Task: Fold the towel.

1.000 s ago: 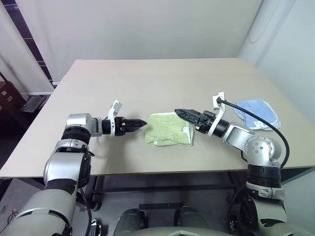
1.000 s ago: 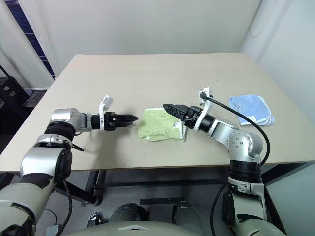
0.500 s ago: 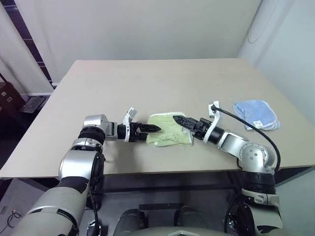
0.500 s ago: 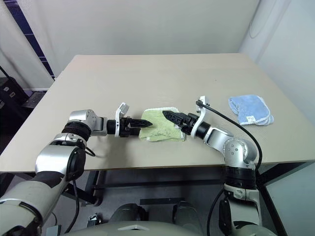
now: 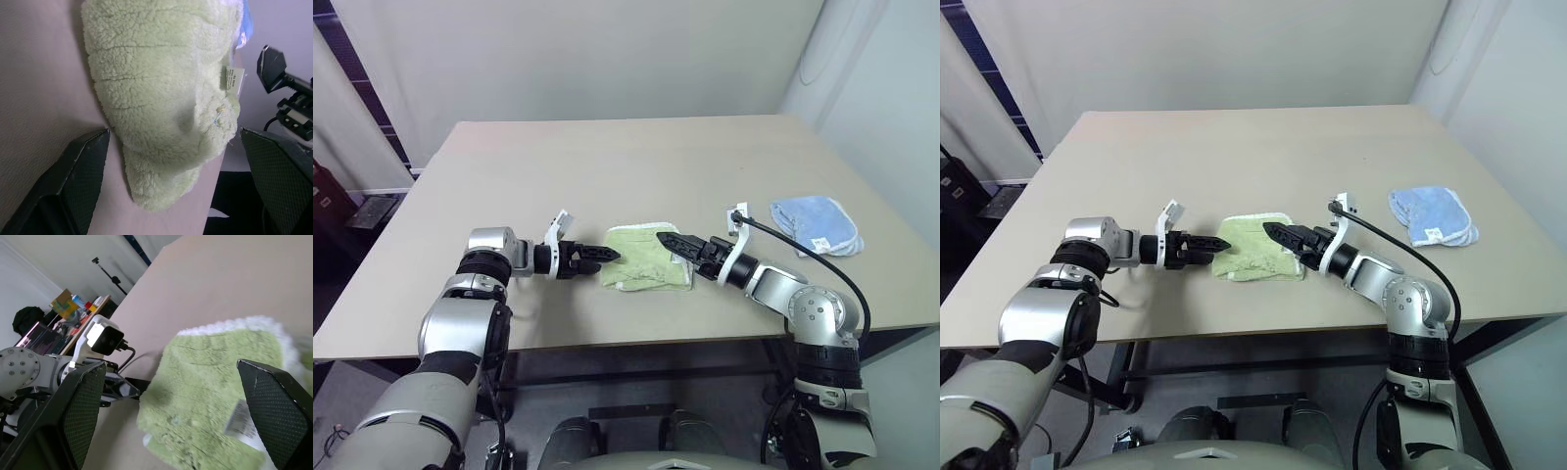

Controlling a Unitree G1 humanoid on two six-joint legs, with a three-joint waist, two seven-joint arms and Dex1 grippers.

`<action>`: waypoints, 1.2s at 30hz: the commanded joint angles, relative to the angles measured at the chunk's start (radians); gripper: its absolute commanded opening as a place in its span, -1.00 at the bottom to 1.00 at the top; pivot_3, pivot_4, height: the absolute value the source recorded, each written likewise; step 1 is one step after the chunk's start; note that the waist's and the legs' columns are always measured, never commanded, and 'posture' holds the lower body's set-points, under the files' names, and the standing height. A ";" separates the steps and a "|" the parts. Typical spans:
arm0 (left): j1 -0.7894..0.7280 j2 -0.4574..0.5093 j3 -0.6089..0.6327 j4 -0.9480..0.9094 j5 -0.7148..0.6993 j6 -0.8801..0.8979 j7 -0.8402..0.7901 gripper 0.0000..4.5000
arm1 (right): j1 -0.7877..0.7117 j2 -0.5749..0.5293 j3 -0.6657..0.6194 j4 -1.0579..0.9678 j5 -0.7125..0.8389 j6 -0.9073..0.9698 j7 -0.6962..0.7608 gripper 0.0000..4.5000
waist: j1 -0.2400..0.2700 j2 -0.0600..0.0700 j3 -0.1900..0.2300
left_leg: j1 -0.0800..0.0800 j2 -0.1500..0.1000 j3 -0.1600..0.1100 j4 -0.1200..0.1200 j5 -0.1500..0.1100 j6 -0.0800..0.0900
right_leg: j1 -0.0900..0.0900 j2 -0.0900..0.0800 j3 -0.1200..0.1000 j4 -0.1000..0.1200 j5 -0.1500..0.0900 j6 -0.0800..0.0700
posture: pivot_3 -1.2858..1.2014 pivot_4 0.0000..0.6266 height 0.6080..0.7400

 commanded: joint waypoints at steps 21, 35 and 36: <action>-0.040 -0.228 0.064 0.052 -0.019 0.045 0.073 1.00 | -0.001 0.008 -0.066 -0.025 0.016 -0.057 -0.076 0.98 | 0.045 0.001 -0.001 | -0.002 -0.011 -0.001 0.001 -0.005 0.010 | 0.002 -0.011 -0.002 -0.002 -0.005 0.007 | 0.03 -1.00 1.00; -0.027 -0.249 0.097 0.032 -0.027 0.028 0.065 -0.72 | 0.003 0.005 -0.087 0.002 0.005 -0.078 -0.101 1.00 | 0.040 0.001 -0.001 | -0.008 -0.015 -0.001 0.001 -0.007 0.014 | -0.002 -0.014 -0.002 -0.001 -0.003 0.014 | 0.03 -1.00 1.00; -0.031 -0.246 0.111 0.033 -0.036 0.031 0.067 -0.88 | 0.004 0.006 -0.086 0.002 0.005 -0.079 -0.101 1.00 | 0.040 0.001 -0.001 | -0.008 -0.015 -0.001 0.001 -0.007 0.014 | -0.002 -0.014 -0.002 -0.001 -0.004 0.014 | 0.03 -1.00 1.00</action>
